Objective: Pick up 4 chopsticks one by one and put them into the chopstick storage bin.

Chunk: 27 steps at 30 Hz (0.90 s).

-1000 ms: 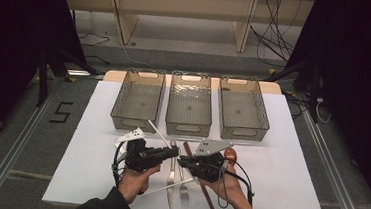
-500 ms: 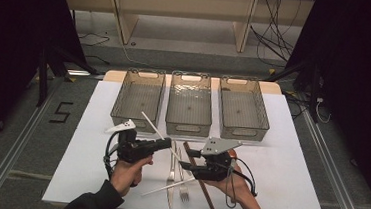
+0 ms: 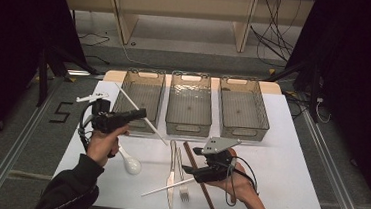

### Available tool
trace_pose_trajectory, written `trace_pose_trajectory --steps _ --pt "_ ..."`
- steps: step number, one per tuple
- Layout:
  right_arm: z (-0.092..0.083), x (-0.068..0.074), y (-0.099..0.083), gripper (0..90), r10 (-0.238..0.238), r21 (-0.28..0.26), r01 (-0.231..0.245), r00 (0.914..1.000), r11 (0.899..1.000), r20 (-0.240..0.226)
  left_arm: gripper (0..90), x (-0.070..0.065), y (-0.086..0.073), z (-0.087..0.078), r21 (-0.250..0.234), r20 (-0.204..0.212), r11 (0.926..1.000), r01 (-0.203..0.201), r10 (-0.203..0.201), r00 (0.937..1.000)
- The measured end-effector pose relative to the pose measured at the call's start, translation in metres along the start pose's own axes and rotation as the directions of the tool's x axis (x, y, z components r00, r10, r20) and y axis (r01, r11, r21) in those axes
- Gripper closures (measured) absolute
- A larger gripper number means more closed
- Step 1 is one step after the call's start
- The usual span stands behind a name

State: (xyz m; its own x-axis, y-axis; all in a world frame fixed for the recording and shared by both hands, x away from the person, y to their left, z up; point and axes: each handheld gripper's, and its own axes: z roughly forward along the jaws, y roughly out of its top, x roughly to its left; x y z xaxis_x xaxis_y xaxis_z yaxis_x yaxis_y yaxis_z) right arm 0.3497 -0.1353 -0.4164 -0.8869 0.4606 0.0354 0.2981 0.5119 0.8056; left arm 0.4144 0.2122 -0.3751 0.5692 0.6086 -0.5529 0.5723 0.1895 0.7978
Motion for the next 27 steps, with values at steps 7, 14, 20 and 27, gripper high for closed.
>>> trace_pose_trajectory --steps 7,14,20,27 --pt "0.0 0.0 0.0 30.9 0.005 0.006 -0.005 1.0 1.0 0.004 84.1 0.014 0.028 -0.008 -0.044 -0.059 0.999 -0.005 0.002 0.9983" --pt "0.001 0.0 0.0 29.9 0.004 0.006 -0.004 1.0 1.0 0.004 84.0 0.031 0.046 -0.003 -0.031 -0.11 0.9995 0.01 -0.013 0.9939" --pt "0.001 0.0 0.0 29.0 0.008 0.008 -0.008 1.0 1.0 0.003 84.0 0.041 0.061 0.005 -0.032 -0.146 0.9992 0.024 -0.029 0.9889" --pt "0.001 -0.001 0.0 28.6 0.007 0.009 -0.007 1.0 1.0 0.003 83.9 0.056 0.067 0.019 0.018 -0.213 0.9989 0.043 -0.038 0.9764"
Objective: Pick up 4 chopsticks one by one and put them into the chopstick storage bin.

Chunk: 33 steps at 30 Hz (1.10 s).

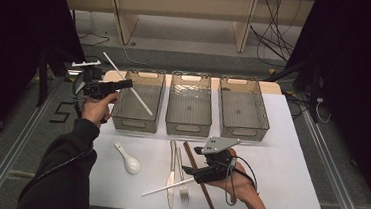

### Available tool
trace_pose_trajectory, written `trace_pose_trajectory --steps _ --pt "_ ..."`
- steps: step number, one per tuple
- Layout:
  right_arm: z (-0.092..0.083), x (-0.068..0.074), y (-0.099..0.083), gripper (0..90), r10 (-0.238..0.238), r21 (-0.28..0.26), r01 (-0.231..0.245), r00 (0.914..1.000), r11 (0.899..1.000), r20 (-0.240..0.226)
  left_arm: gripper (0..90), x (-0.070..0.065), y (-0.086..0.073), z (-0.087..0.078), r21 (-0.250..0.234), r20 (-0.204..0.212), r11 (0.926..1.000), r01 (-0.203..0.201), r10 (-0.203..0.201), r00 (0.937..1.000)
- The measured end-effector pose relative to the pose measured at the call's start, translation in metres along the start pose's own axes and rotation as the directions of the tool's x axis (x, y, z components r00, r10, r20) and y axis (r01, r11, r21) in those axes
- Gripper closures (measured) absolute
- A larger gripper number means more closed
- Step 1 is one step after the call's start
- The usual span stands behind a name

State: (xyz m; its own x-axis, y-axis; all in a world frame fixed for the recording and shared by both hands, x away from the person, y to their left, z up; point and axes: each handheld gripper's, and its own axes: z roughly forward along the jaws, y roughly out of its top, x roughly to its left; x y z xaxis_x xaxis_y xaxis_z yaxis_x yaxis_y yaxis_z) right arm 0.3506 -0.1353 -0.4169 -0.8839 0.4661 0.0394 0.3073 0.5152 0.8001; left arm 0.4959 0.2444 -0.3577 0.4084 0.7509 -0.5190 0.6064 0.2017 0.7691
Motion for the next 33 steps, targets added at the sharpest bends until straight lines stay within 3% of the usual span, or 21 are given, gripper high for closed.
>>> trace_pose_trajectory --steps 3,11,25,33 --pt "0.0 0.0 0.0 27.8 -0.001 -0.001 0.001 1.0 1.0 0.001 83.8 0.002 -0.004 0.009 0.022 -0.026 0.9996 -0.015 0.016 0.9995" --pt "0.0 -0.001 0.0 25.8 -0.002 -0.002 0.002 1.0 1.0 -0.001 83.8 0.004 -0.014 0.029 0.07 -0.039 0.9976 -0.001 0.004 0.9992" --pt "0.001 0.0 0.0 25.8 -0.005 0.002 0.006 1.0 1.0 -0.006 83.3 0.009 -0.022 0.044 0.127 -0.073 0.9919 -0.001 0.011 0.9973" --pt "0.001 0.0 -0.001 25.9 -0.012 0.006 0.012 0.9999 1.0 -0.01 83.2 0.012 -0.025 0.054 0.175 -0.084 0.9846 0.002 0.013 0.9964"
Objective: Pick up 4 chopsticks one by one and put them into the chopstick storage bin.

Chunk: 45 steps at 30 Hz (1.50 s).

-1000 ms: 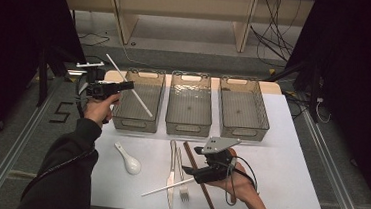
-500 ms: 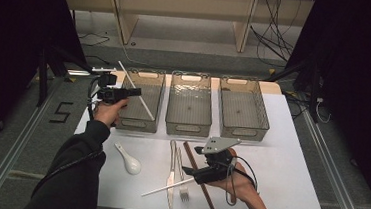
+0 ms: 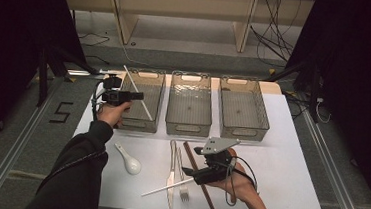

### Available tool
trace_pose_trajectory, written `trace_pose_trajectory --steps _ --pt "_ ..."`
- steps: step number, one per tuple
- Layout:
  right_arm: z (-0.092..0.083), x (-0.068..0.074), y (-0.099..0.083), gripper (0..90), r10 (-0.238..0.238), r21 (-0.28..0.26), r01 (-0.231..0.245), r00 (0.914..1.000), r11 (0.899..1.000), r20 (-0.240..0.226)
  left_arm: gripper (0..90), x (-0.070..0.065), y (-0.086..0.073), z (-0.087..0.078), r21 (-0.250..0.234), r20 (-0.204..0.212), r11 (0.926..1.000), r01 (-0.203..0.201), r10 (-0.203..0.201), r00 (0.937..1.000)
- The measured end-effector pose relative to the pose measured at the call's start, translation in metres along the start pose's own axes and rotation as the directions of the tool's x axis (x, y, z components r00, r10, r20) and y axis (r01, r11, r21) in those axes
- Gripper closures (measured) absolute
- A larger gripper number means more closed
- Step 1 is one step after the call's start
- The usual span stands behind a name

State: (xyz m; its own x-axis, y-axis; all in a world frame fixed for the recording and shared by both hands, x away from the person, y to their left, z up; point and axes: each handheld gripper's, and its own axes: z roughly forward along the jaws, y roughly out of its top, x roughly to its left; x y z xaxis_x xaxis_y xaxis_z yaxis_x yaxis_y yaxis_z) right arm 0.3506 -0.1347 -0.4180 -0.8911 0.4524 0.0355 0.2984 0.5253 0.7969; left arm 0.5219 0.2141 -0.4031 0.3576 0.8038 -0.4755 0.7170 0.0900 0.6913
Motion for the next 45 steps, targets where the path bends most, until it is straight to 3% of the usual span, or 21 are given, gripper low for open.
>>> trace_pose_trajectory --steps 7,13,17,24,28,35,37,39,42,45 --pt "0.0 0.0 0.0 26.0 -0.005 0.001 0.005 1.0 1.0 -0.002 81.2 0.0 0.002 0.005 0.008 -0.014 0.9999 0.01 -0.01 0.9999" --pt "0.001 0.0 0.0 26.2 -0.004 0.002 0.004 1.0 1.0 -0.001 56.7 -0.005 0.005 0.011 0.029 -0.108 0.9996 0.005 -0.002 0.9942" --pt "0.001 0.001 0.0 26.3 -0.004 0.002 0.004 1.0 1.0 -0.002 46.6 -0.006 0.007 0.017 0.055 -0.148 0.9985 0.001 0.007 0.989" --pt "0.001 0.0 0.0 26.5 -0.004 0.003 0.004 1.0 1.0 -0.004 39.6 -0.011 0.008 0.027 0.106 -0.148 0.9943 -0.01 0.025 0.9886" --pt "0.0 0.0 0.0 26.5 -0.006 0.003 0.006 1.0 1.0 -0.005 36.0 -0.012 0.008 0.029 0.107 -0.154 0.9942 -0.008 0.024 0.9877" --pt "-0.001 -0.001 0.0 26.5 -0.001 0.001 0.001 1.0 1.0 -0.002 31.4 -0.022 0.009 0.012 0.067 -0.103 0.9969 -0.04 0.047 0.9935" --pt "-0.001 -0.001 -0.001 26.5 0.0 0.001 0.0 1.0 1.0 -0.002 30.4 -0.03 0.009 0.0 0.043 -0.073 0.9963 -0.075 0.078 0.9943" --pt "-0.002 -0.002 -0.001 26.5 -0.002 0.004 0.002 1.0 1.0 0.0 29.1 -0.037 0.007 -0.011 0.028 -0.059 0.9939 -0.107 0.109 0.9923" --pt "-0.003 -0.003 -0.002 26.6 -0.018 0.018 0.018 0.9998 1.0 -0.001 27.6 -0.045 0.0 -0.029 -0.006 -0.005 0.9911 -0.133 0.133 0.9911" --pt "-0.004 -0.003 -0.001 27.3 -0.034 0.05 0.035 0.9994 0.998 -0.008 26.0 -0.052 -0.015 -0.047 -0.046 0.032 0.9842 -0.171 0.172 0.9845"
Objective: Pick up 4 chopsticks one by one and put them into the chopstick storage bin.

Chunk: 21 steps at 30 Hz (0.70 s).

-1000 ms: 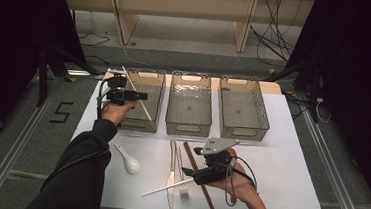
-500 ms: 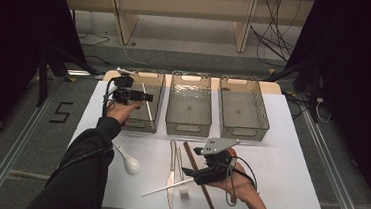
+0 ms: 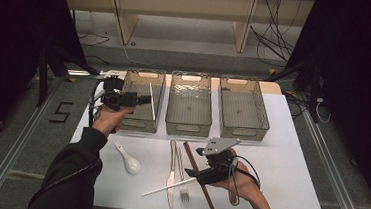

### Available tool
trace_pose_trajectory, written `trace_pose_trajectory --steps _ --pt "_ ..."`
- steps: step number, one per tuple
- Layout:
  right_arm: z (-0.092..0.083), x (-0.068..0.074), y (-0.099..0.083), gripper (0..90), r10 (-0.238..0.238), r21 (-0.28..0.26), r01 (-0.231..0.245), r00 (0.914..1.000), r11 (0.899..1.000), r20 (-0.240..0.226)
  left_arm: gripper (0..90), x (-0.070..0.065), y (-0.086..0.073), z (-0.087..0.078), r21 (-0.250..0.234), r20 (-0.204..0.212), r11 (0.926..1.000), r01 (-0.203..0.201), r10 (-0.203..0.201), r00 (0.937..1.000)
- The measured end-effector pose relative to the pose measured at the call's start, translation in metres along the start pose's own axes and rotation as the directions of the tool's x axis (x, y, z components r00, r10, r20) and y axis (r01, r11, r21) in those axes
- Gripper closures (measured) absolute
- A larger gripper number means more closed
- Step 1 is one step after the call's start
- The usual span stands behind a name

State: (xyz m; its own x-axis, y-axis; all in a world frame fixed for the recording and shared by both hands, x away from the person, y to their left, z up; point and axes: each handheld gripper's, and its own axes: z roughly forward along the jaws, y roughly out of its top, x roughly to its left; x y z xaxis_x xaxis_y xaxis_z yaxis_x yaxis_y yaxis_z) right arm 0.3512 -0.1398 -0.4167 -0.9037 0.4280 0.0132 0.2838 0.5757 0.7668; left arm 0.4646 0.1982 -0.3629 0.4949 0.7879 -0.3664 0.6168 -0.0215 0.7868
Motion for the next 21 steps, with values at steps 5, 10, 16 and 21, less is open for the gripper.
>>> trace_pose_trajectory --steps 5,10,16,21 --pt "0.002 0.002 0.0 29.8 -0.078 0.08 0.078 0.9969 0.994 -0.011 24.9 -0.013 -0.028 -0.024 -0.078 0.062 0.9968 -0.017 0.022 0.9978" --pt "0.011 0.004 -0.002 30.6 -0.138 0.172 0.139 0.9902 0.975 -0.019 19.6 -0.026 -0.045 -0.034 -0.074 0.073 0.9929 -0.093 0.098 0.9925" --pt "0.023 0.003 -0.005 30.6 -0.179 0.239 0.181 0.9834 0.954 -0.031 18.7 -0.03 -0.066 -0.043 -0.11 0.077 0.9858 -0.127 0.136 0.9877" --pt "0.029 0.004 -0.006 31.4 -0.209 0.278 0.212 0.9771 0.937 -0.042 17.3 -0.026 -0.093 -0.042 -0.113 0.047 0.9844 -0.135 0.141 0.9889"
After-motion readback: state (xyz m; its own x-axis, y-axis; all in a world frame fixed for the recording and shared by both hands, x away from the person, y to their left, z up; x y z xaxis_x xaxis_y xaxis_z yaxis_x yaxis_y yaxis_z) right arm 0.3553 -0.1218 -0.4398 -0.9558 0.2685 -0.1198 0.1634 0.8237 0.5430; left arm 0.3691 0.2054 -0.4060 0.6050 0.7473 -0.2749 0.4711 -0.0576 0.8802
